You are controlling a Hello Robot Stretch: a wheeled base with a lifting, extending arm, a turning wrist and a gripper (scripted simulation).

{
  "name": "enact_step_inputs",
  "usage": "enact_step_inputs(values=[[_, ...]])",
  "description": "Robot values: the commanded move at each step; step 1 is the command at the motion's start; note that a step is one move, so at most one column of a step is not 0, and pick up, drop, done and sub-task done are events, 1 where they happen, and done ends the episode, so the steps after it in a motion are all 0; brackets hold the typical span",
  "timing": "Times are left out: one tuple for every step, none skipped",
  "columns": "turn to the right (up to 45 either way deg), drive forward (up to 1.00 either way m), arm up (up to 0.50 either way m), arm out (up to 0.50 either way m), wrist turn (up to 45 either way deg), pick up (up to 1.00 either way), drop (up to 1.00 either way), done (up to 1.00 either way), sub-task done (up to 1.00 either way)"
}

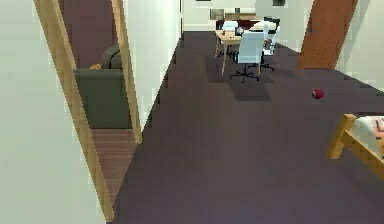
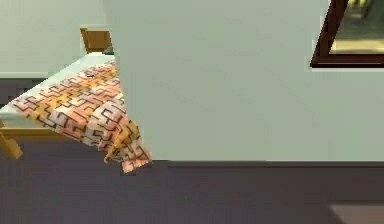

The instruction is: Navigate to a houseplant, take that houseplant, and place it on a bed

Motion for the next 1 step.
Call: enact_step_inputs(values=[[0.0,1.0,0.0,0.0,0.0,0.0,0.0,0.0,0.0]])
